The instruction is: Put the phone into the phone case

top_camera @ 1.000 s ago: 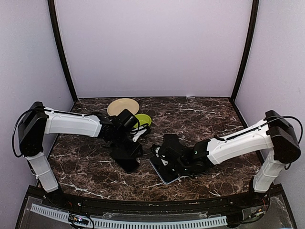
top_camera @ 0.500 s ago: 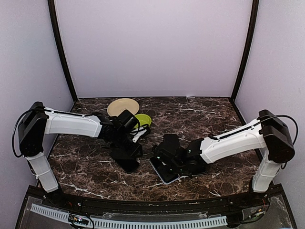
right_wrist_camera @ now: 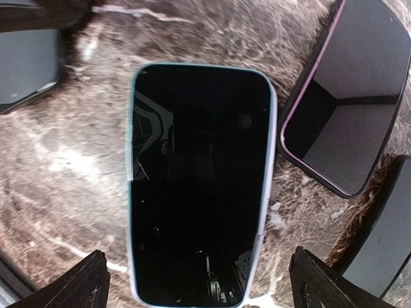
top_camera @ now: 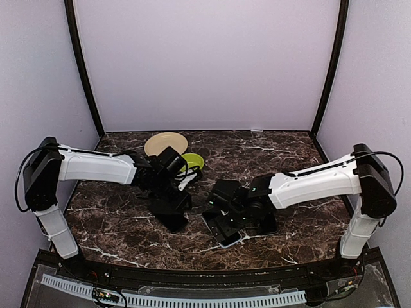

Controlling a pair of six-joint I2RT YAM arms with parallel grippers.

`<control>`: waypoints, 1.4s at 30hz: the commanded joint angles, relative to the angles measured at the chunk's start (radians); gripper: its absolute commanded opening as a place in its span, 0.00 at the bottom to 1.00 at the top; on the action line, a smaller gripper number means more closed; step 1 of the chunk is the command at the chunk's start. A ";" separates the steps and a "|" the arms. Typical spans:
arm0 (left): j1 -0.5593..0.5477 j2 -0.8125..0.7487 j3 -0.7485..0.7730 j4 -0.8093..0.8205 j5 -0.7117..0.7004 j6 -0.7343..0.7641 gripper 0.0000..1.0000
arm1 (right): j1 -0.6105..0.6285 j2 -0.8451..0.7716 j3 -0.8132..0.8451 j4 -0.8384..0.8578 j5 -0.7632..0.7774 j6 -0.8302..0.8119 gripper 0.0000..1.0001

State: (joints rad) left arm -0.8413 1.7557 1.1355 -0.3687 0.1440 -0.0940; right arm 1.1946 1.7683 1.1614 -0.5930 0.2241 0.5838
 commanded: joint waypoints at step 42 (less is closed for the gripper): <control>0.000 -0.023 -0.004 -0.025 0.036 -0.043 0.31 | 0.005 0.232 -0.002 -0.003 0.009 0.052 0.67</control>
State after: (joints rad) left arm -0.8413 1.7508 1.1282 -0.3687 0.1795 -0.1440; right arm 1.2007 1.8980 1.1862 -0.5442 0.2386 0.6491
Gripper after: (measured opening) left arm 0.313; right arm 0.728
